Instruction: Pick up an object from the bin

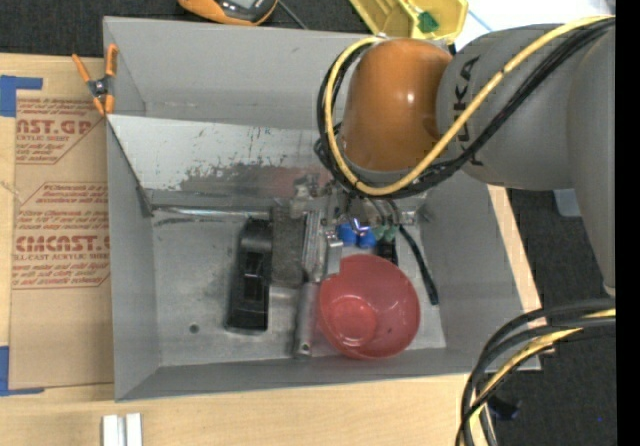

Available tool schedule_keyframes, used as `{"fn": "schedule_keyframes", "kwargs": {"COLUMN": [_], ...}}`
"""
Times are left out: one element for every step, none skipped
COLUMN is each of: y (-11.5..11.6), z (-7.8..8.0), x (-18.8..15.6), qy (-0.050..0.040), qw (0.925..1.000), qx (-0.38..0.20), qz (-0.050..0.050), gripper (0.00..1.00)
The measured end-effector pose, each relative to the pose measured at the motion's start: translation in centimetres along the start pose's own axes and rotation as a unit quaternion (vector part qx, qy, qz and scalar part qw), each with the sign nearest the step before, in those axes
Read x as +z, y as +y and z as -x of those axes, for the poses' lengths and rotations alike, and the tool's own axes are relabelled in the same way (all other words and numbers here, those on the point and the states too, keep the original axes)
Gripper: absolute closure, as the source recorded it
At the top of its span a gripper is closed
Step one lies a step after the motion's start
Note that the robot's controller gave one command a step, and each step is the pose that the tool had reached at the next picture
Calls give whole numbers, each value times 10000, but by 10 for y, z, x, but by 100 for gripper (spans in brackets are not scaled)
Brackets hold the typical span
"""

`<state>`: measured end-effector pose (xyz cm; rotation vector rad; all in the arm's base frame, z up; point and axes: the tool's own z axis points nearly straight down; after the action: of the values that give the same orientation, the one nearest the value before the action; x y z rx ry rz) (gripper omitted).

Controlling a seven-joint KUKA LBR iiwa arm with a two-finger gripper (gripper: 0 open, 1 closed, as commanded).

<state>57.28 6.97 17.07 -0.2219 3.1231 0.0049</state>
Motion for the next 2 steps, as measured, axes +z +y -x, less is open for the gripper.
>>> {"fn": "schedule_keyframes", "kwargs": {"y": [-9,12], "z": [-48,5], "x": [-10,47], "qy": [46,29], "qw": [9997,10000], "qx": [-253,-23], "qz": [-23,18], "gripper": [0,0]}}
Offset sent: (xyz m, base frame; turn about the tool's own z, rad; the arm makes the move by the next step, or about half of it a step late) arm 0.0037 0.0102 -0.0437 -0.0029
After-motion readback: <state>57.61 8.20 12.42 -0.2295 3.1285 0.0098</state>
